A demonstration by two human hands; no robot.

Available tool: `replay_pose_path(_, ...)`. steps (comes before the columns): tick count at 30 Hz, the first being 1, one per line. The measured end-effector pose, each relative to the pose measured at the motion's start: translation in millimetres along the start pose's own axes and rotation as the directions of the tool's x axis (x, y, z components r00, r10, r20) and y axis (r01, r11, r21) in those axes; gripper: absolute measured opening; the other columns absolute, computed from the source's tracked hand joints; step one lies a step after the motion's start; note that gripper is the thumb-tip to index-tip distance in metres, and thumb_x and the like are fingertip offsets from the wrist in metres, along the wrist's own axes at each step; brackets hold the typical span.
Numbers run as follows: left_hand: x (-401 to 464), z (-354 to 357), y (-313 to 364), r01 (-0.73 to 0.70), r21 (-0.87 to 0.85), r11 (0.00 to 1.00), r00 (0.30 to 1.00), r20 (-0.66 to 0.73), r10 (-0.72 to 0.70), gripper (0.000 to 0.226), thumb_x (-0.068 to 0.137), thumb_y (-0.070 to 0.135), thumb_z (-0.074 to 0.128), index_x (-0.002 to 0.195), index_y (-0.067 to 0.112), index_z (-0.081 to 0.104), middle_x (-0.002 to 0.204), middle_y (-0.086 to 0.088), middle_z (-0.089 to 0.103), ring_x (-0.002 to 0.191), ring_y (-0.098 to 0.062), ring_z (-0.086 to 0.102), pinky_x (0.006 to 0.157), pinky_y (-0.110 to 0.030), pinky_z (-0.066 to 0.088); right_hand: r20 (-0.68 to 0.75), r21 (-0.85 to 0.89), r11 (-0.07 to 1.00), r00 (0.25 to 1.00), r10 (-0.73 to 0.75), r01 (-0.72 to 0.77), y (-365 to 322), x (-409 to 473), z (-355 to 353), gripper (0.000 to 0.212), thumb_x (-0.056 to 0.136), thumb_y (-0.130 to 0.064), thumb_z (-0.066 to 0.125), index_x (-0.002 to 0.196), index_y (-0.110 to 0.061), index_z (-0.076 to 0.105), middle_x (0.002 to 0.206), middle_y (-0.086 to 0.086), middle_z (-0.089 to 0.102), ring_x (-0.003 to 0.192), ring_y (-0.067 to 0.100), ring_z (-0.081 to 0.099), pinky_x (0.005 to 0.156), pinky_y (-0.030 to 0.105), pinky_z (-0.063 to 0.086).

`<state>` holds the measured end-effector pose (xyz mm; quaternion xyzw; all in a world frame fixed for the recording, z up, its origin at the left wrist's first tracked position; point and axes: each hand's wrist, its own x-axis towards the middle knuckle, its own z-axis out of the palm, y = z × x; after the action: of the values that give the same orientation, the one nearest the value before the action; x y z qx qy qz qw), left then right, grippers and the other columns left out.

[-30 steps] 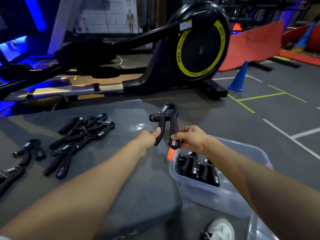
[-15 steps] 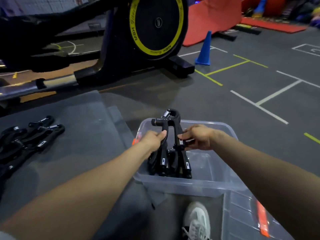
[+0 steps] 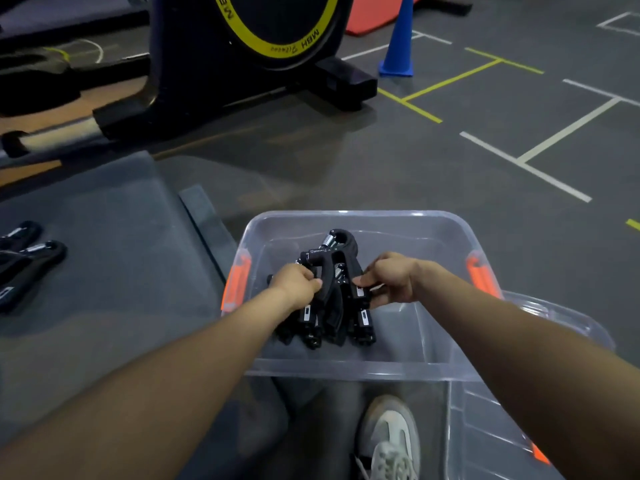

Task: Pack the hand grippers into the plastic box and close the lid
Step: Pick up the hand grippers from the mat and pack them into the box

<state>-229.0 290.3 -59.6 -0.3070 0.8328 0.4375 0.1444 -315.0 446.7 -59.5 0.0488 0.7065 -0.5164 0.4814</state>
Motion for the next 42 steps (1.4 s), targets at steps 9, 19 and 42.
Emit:
replay_pose_path(9,10.5,6.8,-17.4,0.018,0.033,0.999,0.999,0.034,-0.019,0.033,0.082,0.017,0.070,0.113,0.009,0.062,0.117,-0.009,0.065,0.108,-0.024,0.061,0.097,-0.028,0.045,-0.057,-0.056,0.993,0.994,0.097,-0.100,28.8,14.8,-10.2,0.013,0.090,0.004,0.055,0.077,0.001,0.057,0.072,0.014,0.059,0.056,0.023,0.062,0.050,0.030,0.058)
replay_pose_path(19,17.4,27.9,-20.2,0.033,0.110,0.993,0.997,0.071,-0.041,0.032,0.078,0.009,0.073,0.109,0.006,0.064,0.113,-0.012,0.067,0.103,-0.024,0.063,0.096,-0.028,0.047,-0.085,-0.153,0.986,0.995,0.059,-0.072,36.8,32.8,7.1,0.011,0.091,0.004,0.052,0.084,-0.004,0.055,0.081,0.016,0.056,0.067,0.025,0.054,0.062,0.036,0.055)
replay_pose_path(42,-9.0,-40.8,-36.8,-0.118,0.613,0.781,0.946,-0.171,0.277,0.031,0.088,0.002,0.047,0.114,0.014,0.059,0.125,-0.007,0.050,0.125,-0.026,0.044,0.094,-0.038,0.044,-0.364,-0.633,0.773,0.896,-0.253,-0.039,0.9,34.6,80.7,0.027,0.076,-0.011,0.072,0.062,-0.008,0.049,0.077,0.010,0.058,0.073,0.023,0.059,0.064,0.023,0.043)
